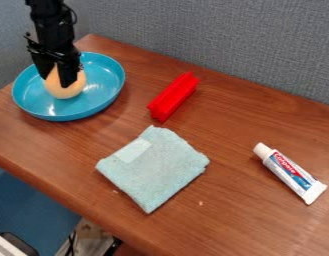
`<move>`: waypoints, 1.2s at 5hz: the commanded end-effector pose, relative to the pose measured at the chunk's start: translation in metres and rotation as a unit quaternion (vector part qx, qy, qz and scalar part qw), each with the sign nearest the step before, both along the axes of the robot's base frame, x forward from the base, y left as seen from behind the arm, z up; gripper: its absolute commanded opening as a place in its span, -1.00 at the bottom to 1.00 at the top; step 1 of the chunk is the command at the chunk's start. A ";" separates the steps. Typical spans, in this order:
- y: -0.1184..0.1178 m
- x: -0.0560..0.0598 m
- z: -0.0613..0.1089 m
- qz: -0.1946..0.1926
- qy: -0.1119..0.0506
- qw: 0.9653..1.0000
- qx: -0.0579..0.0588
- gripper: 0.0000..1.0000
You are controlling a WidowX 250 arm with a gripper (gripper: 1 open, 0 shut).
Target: Put the yellow ball on the blue plate
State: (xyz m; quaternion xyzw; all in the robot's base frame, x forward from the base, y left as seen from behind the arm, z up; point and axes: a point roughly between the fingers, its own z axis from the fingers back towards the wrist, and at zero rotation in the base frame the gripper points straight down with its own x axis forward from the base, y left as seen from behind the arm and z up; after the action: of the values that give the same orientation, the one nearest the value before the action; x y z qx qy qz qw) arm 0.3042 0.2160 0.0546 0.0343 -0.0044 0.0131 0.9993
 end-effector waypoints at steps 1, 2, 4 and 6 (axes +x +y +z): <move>0.004 0.007 0.013 -0.006 -0.013 1.000 0.016 -1.00; 0.004 0.007 0.012 -0.006 -0.011 1.000 0.015 -1.00; 0.003 0.007 0.015 -0.008 -0.009 1.000 0.014 1.00; 0.002 0.007 0.039 -0.007 -0.032 0.999 0.015 1.00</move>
State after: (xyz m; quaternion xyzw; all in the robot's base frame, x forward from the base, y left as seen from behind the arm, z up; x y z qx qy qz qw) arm 0.3034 0.2131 0.0590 0.0206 0.0052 0.0058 0.9998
